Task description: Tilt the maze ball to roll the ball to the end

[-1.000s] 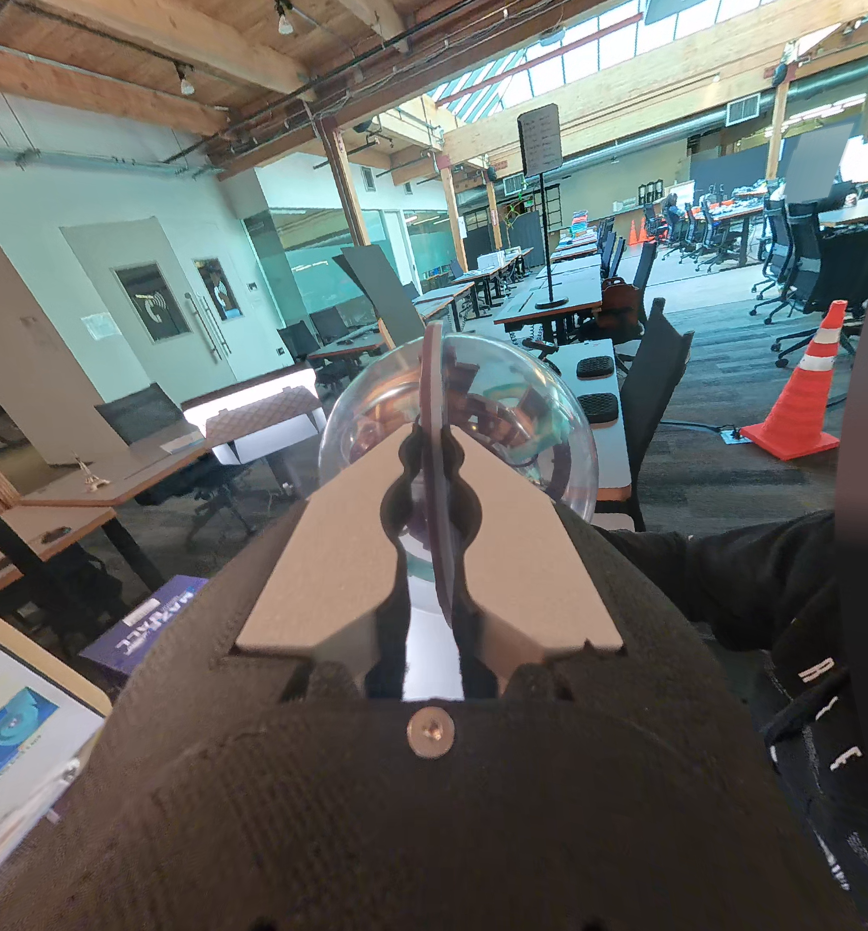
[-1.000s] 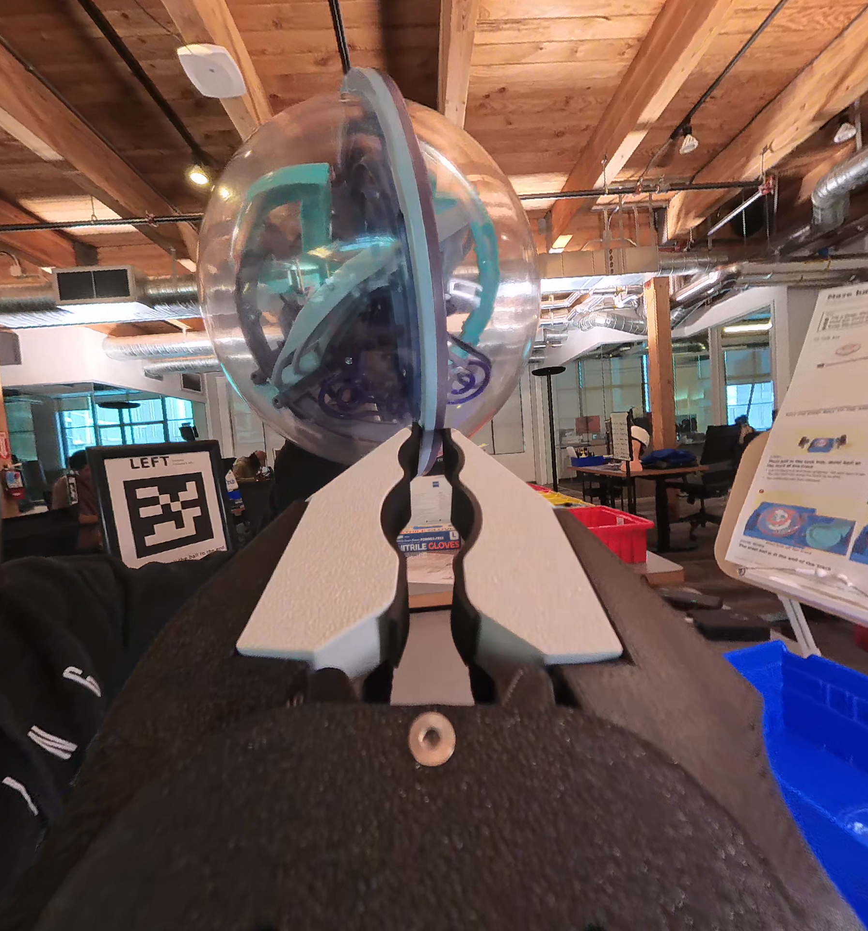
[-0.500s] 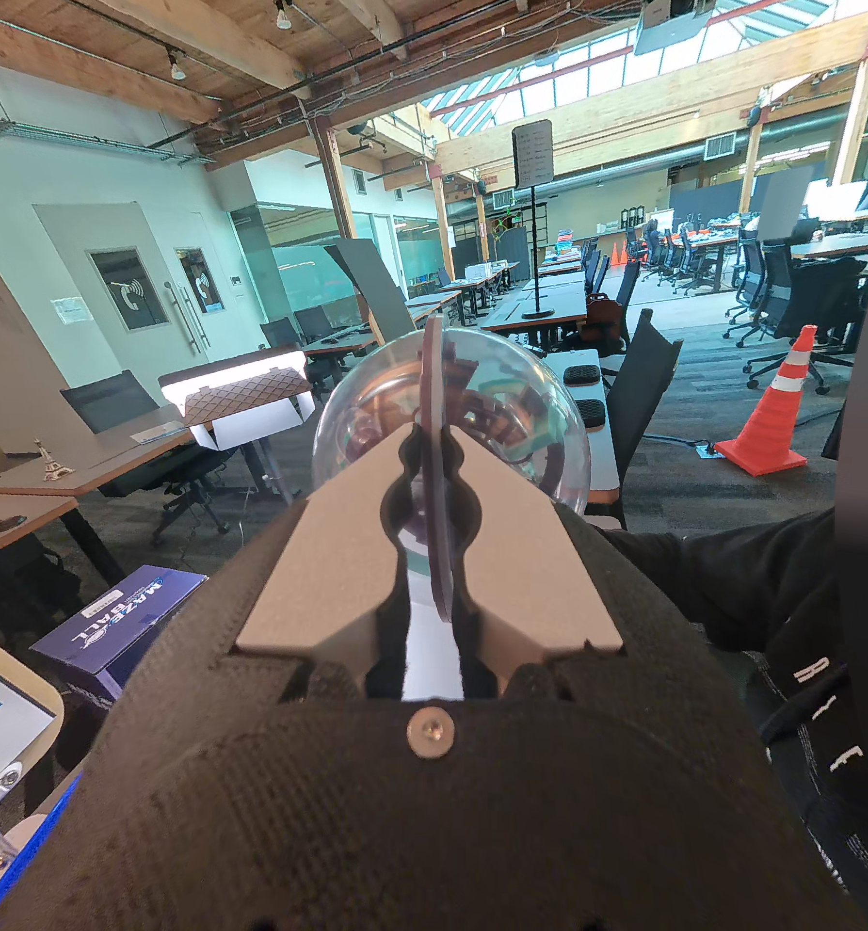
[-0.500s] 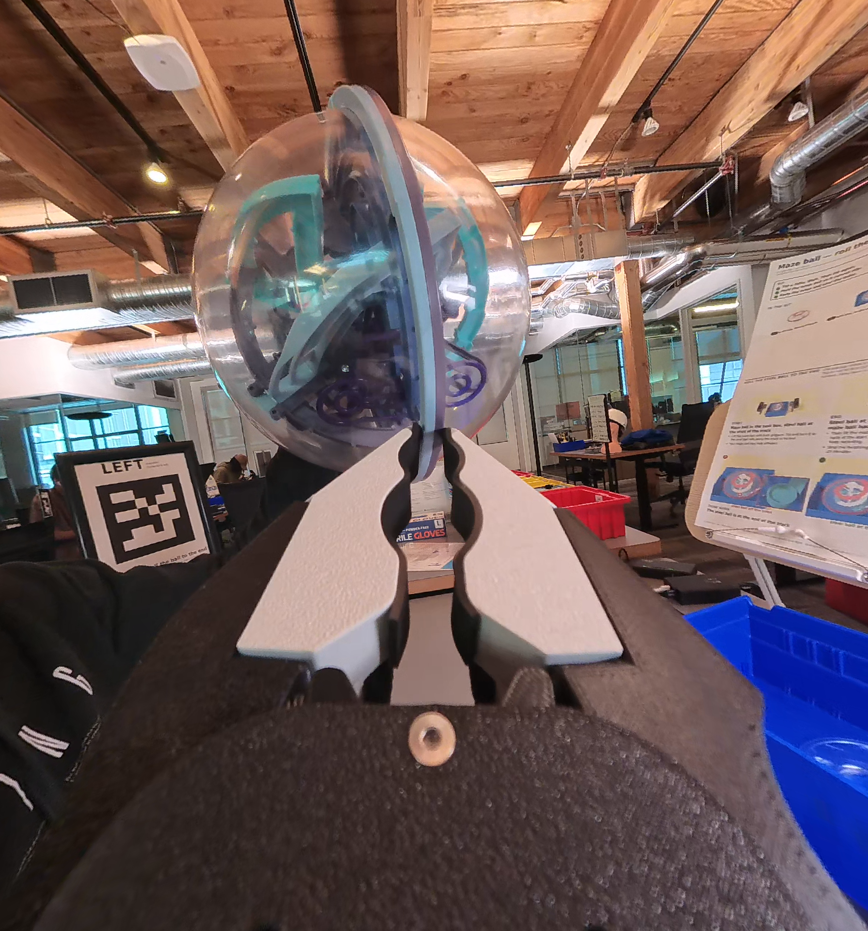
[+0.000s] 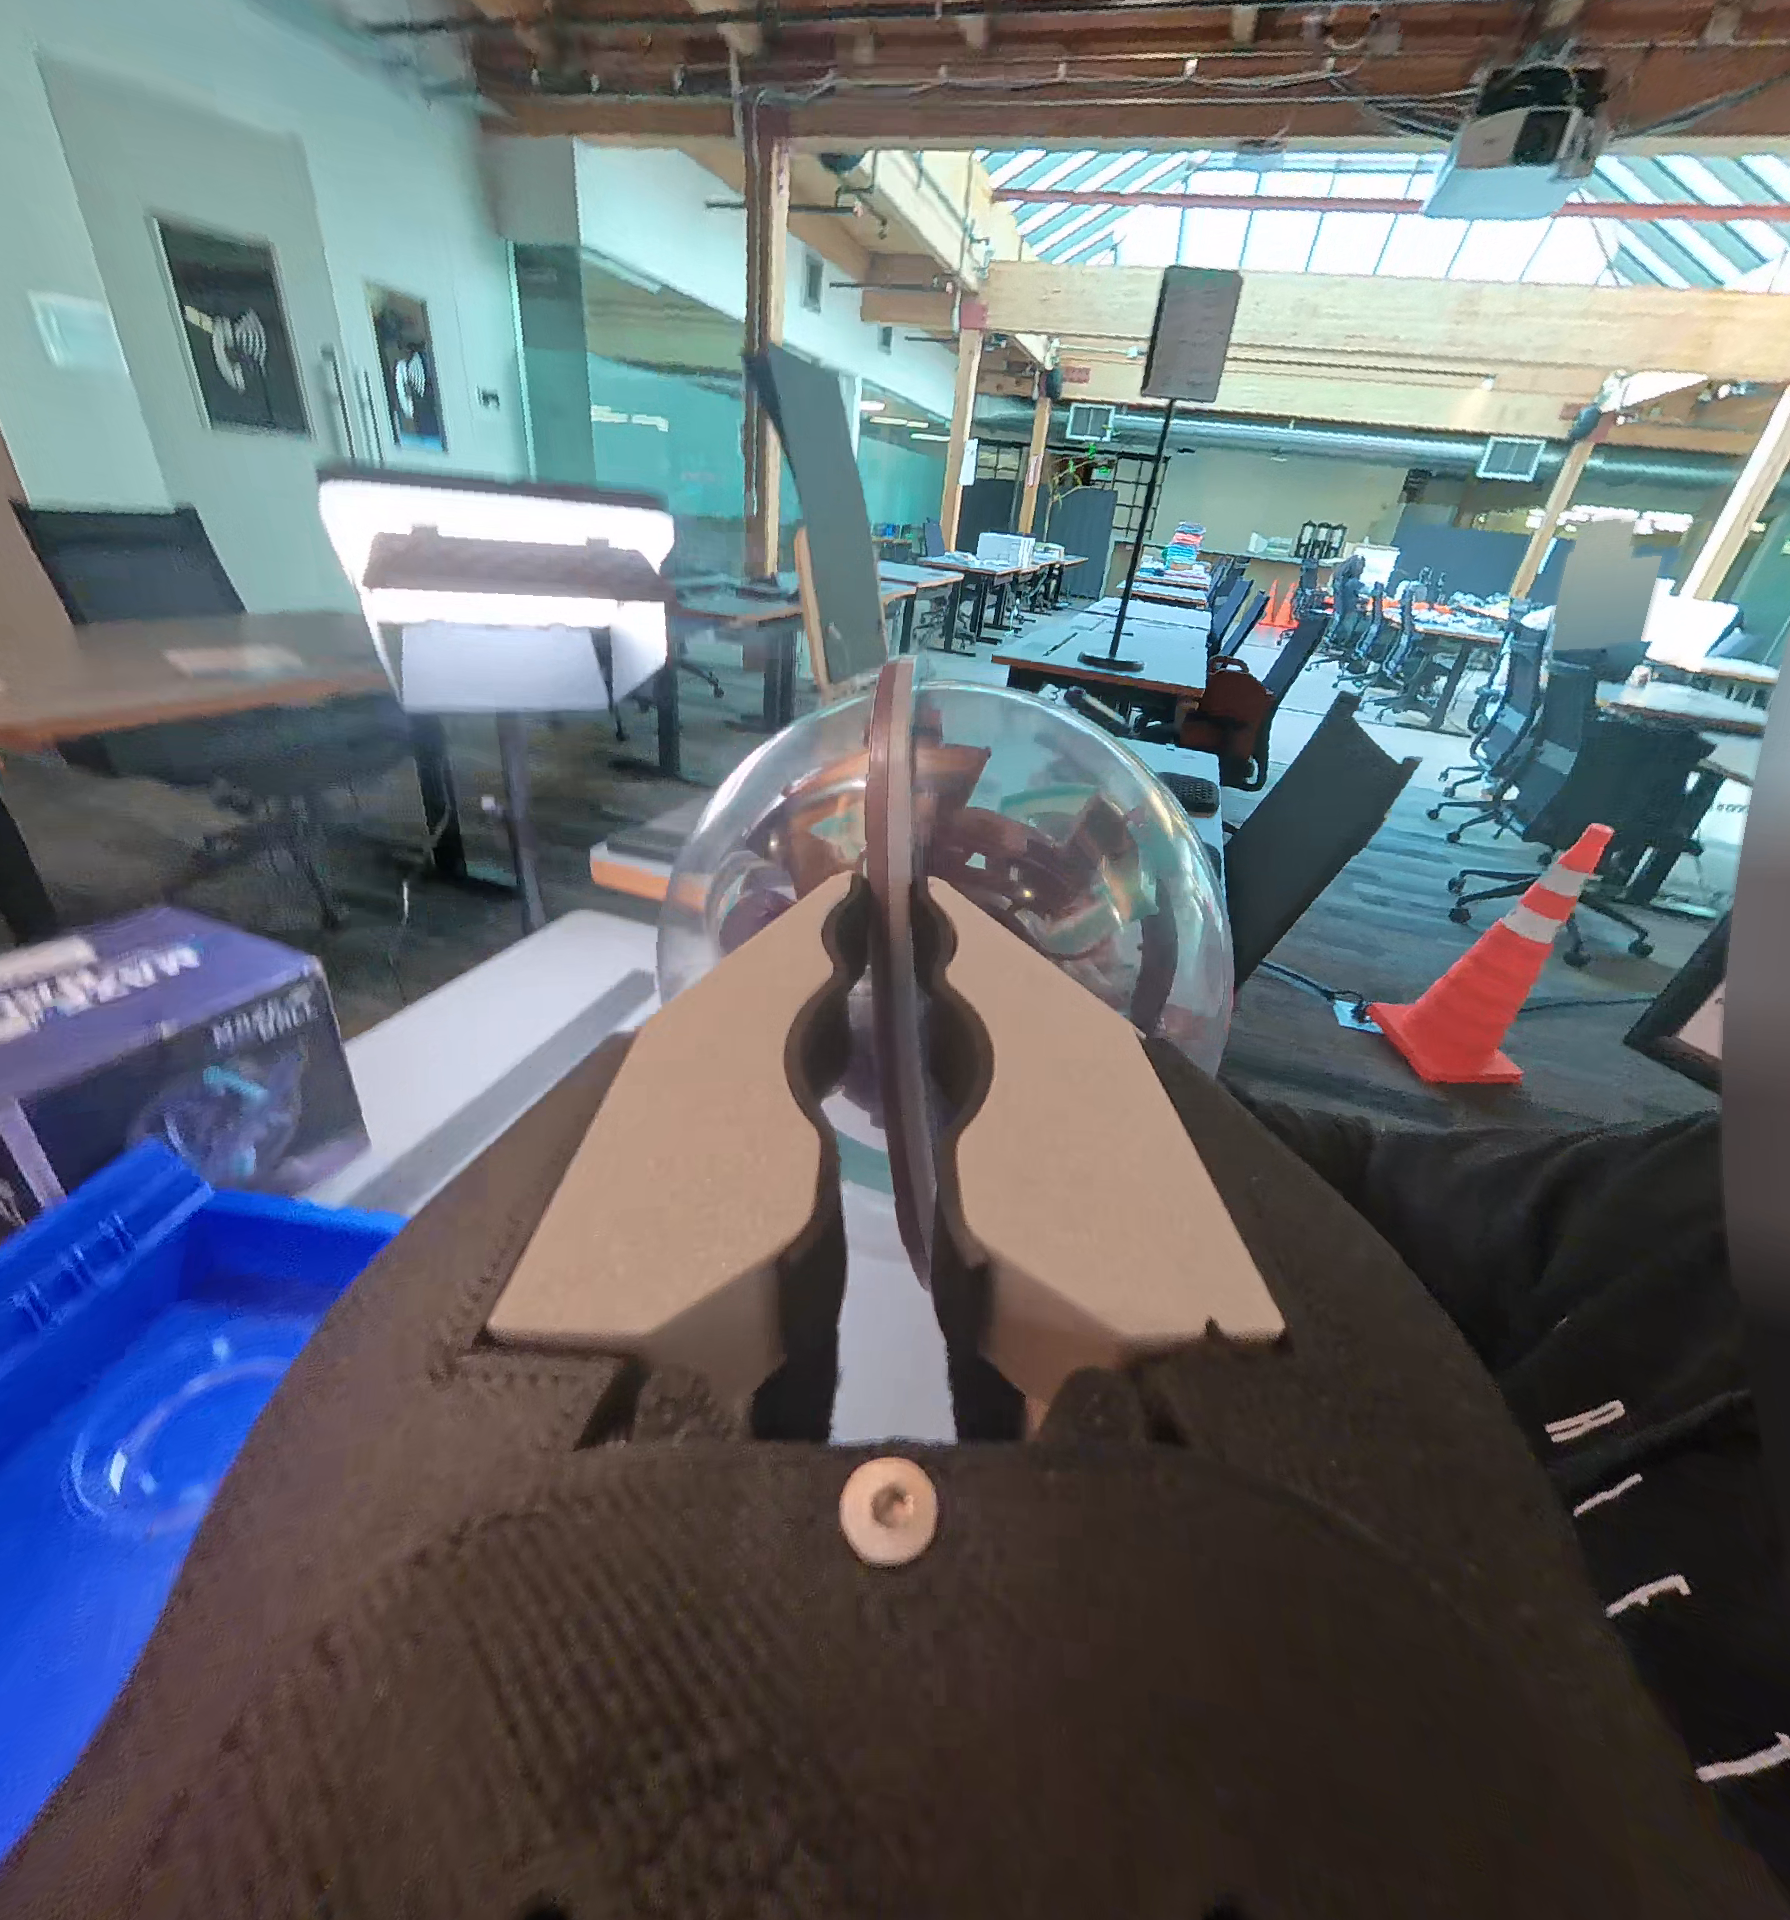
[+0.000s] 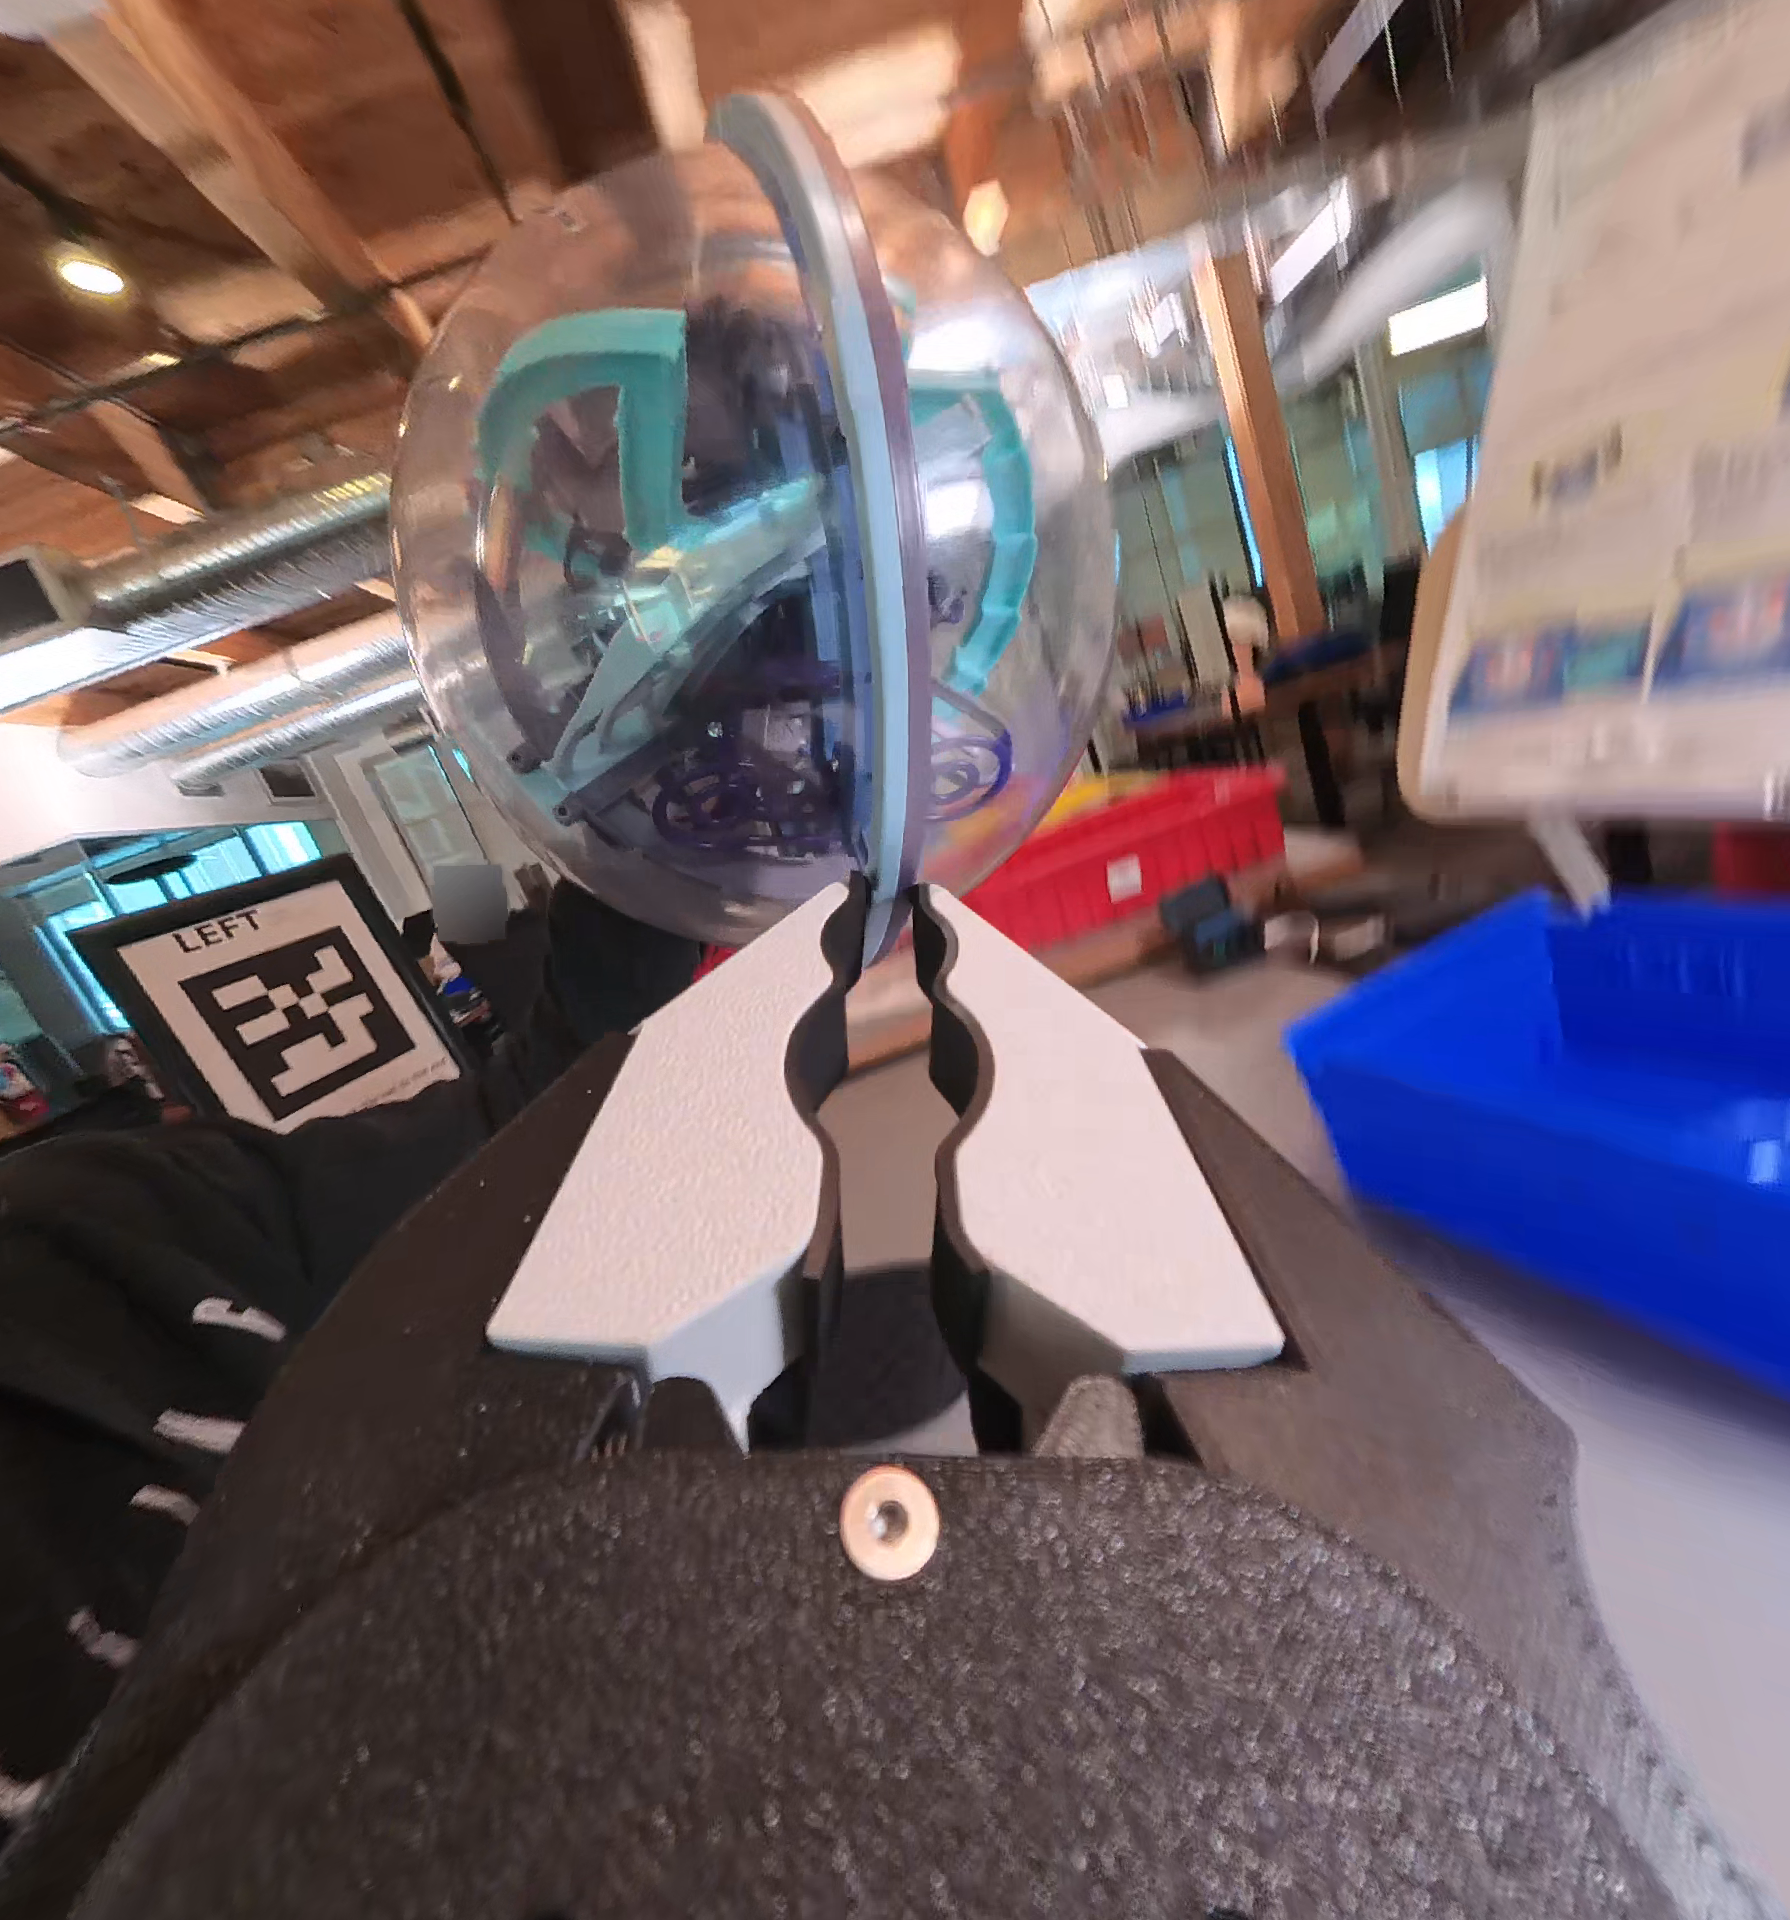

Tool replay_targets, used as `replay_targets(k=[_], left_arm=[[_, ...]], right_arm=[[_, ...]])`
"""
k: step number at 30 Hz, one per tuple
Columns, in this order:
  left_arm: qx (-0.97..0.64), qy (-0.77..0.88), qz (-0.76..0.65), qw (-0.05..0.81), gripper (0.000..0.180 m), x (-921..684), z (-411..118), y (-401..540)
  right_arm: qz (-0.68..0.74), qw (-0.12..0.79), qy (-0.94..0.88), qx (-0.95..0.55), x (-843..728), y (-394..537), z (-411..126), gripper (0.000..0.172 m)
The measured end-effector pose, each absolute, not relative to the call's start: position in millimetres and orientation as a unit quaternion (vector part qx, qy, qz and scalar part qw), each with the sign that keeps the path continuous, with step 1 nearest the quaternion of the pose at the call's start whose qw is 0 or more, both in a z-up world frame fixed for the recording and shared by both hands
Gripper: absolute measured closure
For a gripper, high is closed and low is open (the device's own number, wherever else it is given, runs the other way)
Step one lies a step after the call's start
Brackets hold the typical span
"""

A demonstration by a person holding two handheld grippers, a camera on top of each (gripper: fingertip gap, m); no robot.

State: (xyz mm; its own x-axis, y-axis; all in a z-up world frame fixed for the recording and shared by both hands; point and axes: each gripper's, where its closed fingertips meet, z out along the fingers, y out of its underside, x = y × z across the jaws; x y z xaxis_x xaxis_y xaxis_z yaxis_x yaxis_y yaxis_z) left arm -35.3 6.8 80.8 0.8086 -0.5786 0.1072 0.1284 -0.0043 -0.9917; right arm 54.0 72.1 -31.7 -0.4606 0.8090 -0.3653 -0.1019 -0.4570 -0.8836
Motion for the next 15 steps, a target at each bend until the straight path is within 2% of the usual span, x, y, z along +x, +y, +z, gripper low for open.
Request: replay_targets(k=[9, 15], left_arm=[[-0.731, 0.028, -0.378, 0.568, 0.175, -65, -84, 50], [-0.749, -0.044, -0.437, 0.496, 0.175, -65, -176, 63]], right_arm=[[0.691, 0.115, -0.417, -0.579, 64, 60, -173, 0.166], [0.655, 0.028, -0.396, -0.643, 79, 56, -239, 0.166]])
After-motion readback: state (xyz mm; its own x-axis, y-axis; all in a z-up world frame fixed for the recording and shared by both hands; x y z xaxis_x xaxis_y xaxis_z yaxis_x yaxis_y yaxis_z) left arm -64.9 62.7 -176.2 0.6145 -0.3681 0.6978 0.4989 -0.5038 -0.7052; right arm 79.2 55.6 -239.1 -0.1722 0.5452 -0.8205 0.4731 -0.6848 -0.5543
